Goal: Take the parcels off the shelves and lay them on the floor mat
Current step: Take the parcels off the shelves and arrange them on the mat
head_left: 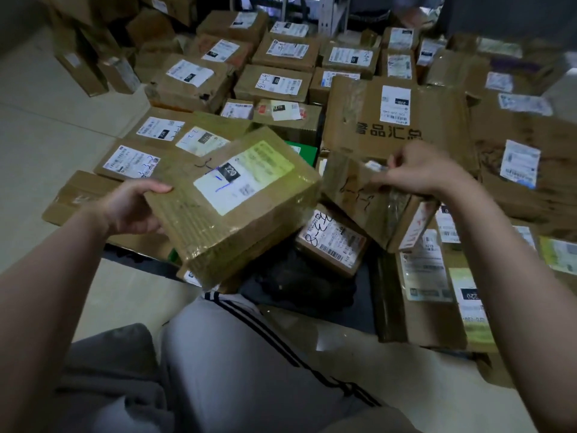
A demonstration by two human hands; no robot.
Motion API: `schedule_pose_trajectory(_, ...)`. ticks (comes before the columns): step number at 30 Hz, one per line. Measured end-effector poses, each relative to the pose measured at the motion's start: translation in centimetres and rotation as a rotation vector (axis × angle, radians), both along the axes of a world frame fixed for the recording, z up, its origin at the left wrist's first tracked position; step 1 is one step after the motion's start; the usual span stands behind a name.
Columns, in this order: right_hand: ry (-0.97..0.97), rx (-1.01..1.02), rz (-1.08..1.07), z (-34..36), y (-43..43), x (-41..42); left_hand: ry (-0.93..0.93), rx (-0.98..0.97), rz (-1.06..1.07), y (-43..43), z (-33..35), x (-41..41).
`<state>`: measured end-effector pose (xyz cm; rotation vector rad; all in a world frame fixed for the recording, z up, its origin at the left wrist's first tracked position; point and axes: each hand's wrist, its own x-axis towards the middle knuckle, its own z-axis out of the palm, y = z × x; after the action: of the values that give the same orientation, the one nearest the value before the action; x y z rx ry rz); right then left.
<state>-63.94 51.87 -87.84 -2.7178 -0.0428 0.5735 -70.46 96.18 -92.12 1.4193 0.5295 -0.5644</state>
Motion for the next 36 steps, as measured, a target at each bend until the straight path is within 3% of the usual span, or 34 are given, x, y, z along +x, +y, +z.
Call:
schedule_pose_trajectory(4,-0.223,0.041,-0.161,0.9,-1.8,0.8,0.141,0.06,-0.287,-2.6,-0.4,0.4)
schedule_pose_trajectory(8,-0.324,0.241,-0.293,1.0,-1.4,0.7,0.258,0.059,-0.503,-7.0,-2.3,1.0)
schedule_pose_trajectory(19,-0.508,0.449,-0.262,-3.8,2.7,-2.0,0.313,0.026,-0.981,-15.4,-5.3,4.9)
schedule_pose_trajectory(26,-0.638,0.531,-0.308,-5.2,2.0,-2.0,0.416,0.066,-1.263,-15.1,-6.6,5.3)
schedule_pose_trajectory(29,-0.655,0.551,-0.339,-5.7,2.1,-2.1,0.349,0.108,-1.187,-15.2,-7.5,4.7)
schedule_pose_trajectory(36,-0.711,0.54,-0.362,-6.5,2.1,-2.7,0.223,-0.02,-0.943,-13.8,-9.1,4.8)
